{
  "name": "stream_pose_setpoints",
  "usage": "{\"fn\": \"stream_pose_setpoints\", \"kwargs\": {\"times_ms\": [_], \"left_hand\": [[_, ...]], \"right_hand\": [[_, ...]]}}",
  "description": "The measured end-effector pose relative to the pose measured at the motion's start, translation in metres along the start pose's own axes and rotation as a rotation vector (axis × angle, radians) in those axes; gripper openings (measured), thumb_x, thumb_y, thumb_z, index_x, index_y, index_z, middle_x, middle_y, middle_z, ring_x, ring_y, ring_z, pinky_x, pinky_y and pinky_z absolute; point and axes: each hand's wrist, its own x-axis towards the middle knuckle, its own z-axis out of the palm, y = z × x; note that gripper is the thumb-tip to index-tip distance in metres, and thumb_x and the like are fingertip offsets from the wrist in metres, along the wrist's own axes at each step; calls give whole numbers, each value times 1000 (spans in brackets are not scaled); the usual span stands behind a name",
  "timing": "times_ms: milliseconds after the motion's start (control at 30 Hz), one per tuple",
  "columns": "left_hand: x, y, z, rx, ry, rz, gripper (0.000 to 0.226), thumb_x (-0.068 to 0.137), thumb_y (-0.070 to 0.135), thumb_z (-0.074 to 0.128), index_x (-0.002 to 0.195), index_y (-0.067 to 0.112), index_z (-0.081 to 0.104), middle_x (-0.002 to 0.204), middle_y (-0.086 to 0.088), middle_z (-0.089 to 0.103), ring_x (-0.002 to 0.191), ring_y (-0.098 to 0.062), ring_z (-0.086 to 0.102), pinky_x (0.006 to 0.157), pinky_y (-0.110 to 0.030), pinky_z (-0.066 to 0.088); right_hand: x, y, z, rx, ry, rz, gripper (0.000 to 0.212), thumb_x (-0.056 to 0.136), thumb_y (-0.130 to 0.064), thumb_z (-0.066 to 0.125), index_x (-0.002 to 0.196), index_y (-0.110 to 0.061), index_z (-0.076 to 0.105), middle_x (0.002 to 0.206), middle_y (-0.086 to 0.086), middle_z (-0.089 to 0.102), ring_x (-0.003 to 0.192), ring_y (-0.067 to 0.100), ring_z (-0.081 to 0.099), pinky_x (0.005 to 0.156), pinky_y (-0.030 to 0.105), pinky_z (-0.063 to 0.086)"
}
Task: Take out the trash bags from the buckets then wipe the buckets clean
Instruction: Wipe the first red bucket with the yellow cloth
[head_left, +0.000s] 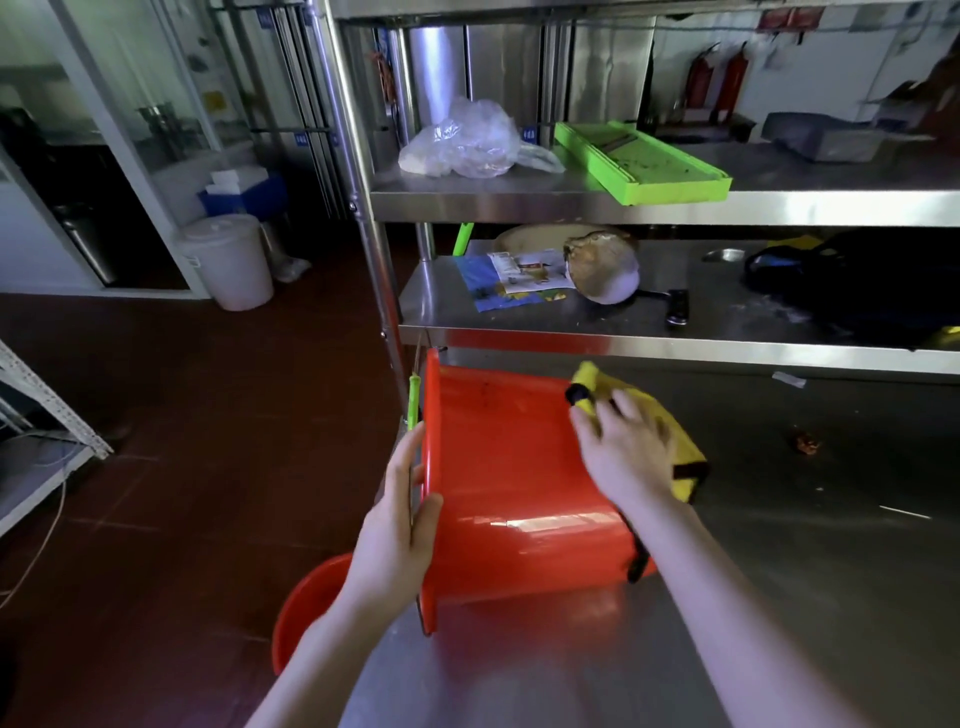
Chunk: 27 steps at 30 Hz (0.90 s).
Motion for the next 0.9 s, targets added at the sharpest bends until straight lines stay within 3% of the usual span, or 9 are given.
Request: {"fn": "stream_pose_setpoints", "kwargs": {"times_ms": [67, 167, 233, 367, 467, 567, 733, 833, 900], "left_hand": [[5, -2, 2, -13, 14, 10, 84, 100, 8, 47, 135, 72, 7, 131, 14, 58, 120, 6, 55, 97, -39, 53], [11, -9, -3, -10, -8, 2, 84, 100, 7, 48, 136, 71, 8, 129, 1, 62, 108, -23, 67, 86, -45, 57], [10, -13, -7, 8, -18, 4, 83, 100, 7, 47, 138, 69, 8, 130, -3, 62, 108, -31, 66, 86, -45, 57], [-5, -19, -6, -7, -9, 28, 76, 100, 14, 46, 140, 67, 9, 133, 6, 60, 118, -23, 63, 95, -43, 54], [-22, -23, -1, 28, 17, 39, 69, 96, 29, 44, 145, 61, 8, 137, 14, 52, 128, 6, 48, 100, -19, 47], [-36, -31, 1, 36, 24, 9, 71, 94, 28, 45, 148, 57, 9, 141, 10, 49, 128, 18, 39, 95, -3, 39], [-39, -30, -3, 31, 45, 6, 70, 95, 25, 47, 144, 61, 12, 131, 27, 52, 127, 6, 49, 97, -18, 49], [-34, -24, -13, 30, -8, -24, 77, 98, 13, 50, 140, 65, 13, 123, 17, 63, 114, -17, 65, 90, -38, 57], [-21, -16, -25, -31, -72, -37, 84, 96, -3, 51, 140, 62, 20, 111, 14, 68, 97, -21, 70, 79, -43, 60]], "right_hand": [[-13, -39, 10, 8, 40, -208, 46, 97, -55, 36, 117, -24, 63, 145, -2, 44, 133, 24, 39, 112, 50, 23], [-39, -90, 22, 74, 101, -498, 47, 95, -54, 37, 128, -28, 59, 142, -2, 48, 135, 25, 39, 111, 55, 27], [-38, -94, 20, 76, 73, -545, 50, 96, -56, 34, 132, -28, 56, 144, -3, 46, 137, 24, 37, 113, 54, 27], [-9, -41, 9, -25, 61, -247, 55, 96, -60, 30, 113, -22, 65, 136, 3, 52, 129, 25, 45, 109, 42, 28], [18, 14, -7, 23, -58, 99, 62, 96, -62, 20, 124, -21, 58, 141, 6, 46, 131, 28, 42, 107, 45, 31], [28, 25, -9, 86, -152, 175, 60, 97, -60, 17, 132, -24, 50, 148, 0, 36, 135, 27, 35, 106, 52, 28], [-1, -62, 11, 20, -67, -287, 49, 96, -60, 29, 122, -30, 57, 146, -8, 39, 132, 23, 38, 106, 51, 27], [-32, -97, 19, 23, 49, -508, 50, 96, -57, 31, 125, -29, 59, 142, -5, 46, 130, 25, 42, 105, 53, 32], [-45, -97, 23, 11, 119, -543, 47, 98, -53, 34, 130, -29, 57, 141, -2, 48, 132, 25, 42, 107, 55, 34]]}}
